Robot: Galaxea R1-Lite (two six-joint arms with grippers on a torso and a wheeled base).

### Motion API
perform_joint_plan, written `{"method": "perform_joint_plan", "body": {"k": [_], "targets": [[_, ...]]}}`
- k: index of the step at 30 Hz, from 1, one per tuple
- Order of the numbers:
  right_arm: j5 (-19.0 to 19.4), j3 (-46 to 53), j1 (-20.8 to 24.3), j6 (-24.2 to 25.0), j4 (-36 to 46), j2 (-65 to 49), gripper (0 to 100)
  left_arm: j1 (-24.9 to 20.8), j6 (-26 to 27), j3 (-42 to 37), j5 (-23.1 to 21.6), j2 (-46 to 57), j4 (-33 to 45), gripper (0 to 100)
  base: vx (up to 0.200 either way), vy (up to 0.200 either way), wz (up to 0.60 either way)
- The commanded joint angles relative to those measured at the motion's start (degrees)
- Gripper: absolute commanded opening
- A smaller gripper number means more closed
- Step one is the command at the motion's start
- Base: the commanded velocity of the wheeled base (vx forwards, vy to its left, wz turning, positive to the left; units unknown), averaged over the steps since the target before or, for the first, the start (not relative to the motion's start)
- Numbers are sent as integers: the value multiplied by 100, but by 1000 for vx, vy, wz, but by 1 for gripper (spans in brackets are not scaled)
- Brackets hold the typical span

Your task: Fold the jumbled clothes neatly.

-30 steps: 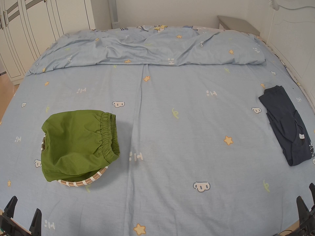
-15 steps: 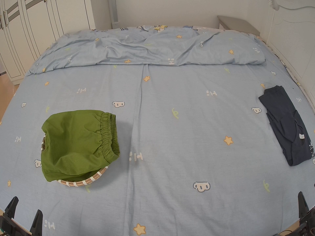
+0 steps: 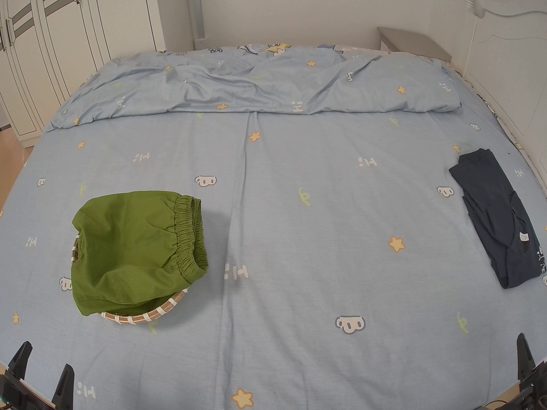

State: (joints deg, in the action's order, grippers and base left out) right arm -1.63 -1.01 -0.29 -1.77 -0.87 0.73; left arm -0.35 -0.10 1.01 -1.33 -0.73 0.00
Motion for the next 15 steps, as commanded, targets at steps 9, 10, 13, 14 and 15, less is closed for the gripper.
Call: {"method": "perform_joint_plan", "body": {"k": [9,10,13,14,15], "targets": [[286,101,-6,168,51,-56,100,0,1,-101,1,64,0,100,0,0,0],[286,101,-6,168,51,-56,100,0,1,-92,1,64,0,100,0,0,0],[286,101,-6,159,51,-47,100,0,1,-101,1,64,0,100,0,0,0],[286,101,-6,150,51,-56,100,0,1,-101,1,64,0,100,0,0,0],[286,101,-6,150,51,-47,100,0,1,-101,1,64,0,100,0,0,0]]}}
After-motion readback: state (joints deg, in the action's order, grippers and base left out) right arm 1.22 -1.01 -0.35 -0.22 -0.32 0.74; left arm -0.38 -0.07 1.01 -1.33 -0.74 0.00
